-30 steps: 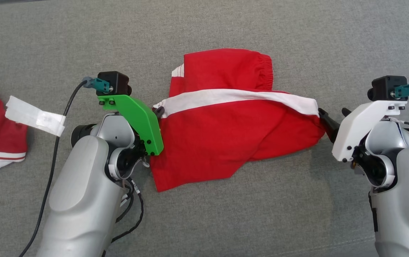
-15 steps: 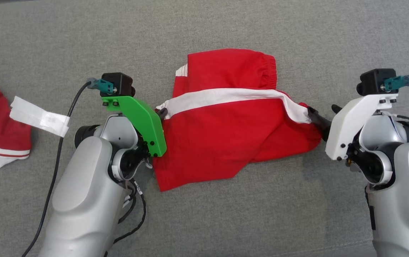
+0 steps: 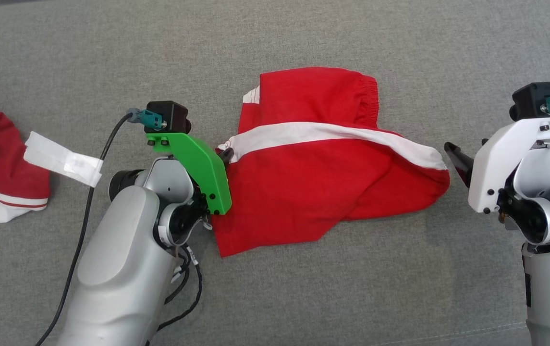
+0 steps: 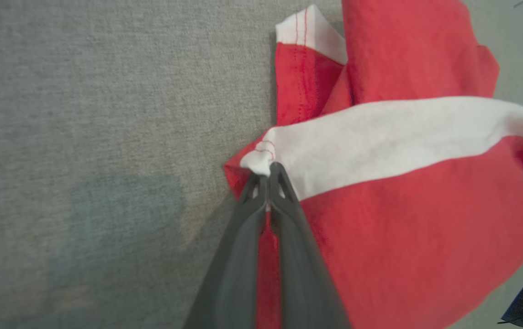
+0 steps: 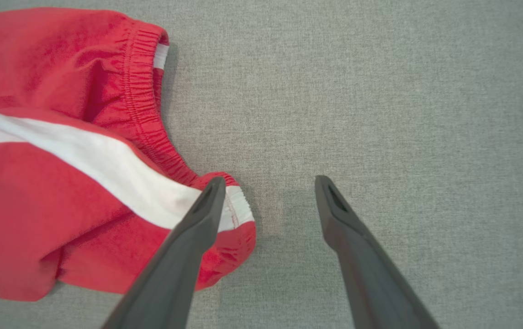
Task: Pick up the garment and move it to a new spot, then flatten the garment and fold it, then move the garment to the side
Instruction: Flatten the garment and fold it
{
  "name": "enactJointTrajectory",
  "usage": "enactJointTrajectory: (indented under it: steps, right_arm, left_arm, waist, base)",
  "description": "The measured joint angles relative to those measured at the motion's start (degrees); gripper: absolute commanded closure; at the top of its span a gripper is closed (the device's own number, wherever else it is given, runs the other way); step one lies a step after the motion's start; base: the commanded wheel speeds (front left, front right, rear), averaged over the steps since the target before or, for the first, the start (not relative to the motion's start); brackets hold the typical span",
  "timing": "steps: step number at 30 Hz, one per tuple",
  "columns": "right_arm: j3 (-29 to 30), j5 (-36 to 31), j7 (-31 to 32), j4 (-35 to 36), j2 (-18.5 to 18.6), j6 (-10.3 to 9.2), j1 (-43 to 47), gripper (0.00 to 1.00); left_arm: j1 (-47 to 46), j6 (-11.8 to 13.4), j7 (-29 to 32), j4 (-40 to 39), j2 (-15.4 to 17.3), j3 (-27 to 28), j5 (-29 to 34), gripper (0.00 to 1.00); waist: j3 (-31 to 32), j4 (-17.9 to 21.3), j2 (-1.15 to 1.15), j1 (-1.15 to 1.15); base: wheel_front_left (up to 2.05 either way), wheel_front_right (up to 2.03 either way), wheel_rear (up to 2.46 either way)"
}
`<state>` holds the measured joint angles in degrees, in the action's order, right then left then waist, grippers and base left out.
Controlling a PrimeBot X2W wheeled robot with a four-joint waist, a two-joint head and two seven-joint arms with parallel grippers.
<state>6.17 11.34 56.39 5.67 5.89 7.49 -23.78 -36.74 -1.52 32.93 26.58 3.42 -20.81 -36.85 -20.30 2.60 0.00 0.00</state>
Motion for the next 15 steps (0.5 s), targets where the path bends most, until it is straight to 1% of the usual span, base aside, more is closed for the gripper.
enactJointTrajectory:
  steps: [6, 9, 12, 15]
  right_arm:
    - [1.9, 0.2, 0.8, 2.1, -0.7, 0.00, 1.0, 0.00]
    - [2.2, 0.1, 2.5, 2.2, -0.3, 0.00, 2.6, 0.00]
    - [2.7, -0.2, 2.9, 2.2, 0.0, 0.00, 3.0, 0.00]
    - [2.2, 0.8, 3.0, 1.6, -0.5, 0.00, 2.9, 0.00]
  left_arm:
    - [0.0, -0.3, -0.2, 0.4, -0.1, -0.7, -0.4, 1.00]
    - [0.0, -0.3, -0.3, 0.7, -0.2, -0.9, -0.8, 1.00]
    - [0.0, -0.2, -0.5, 0.8, -0.2, -1.0, -0.9, 1.00]
    - [-0.1, -0.2, -0.7, 0.8, -0.2, -1.1, -1.0, 1.00]
  waist:
    - [-0.2, -0.7, 0.00, 0.00]
    - [-0.1, -0.9, 0.00, 0.00]
    - [-0.2, -1.0, 0.00, 0.00]
    - [-0.5, -1.0, 0.00, 0.00]
  base:
    - [0.00, 0.00, 0.00]
    - [0.00, 0.00, 0.00]
    - [0.00, 0.00, 0.00]
    - [0.00, 0.00, 0.00]
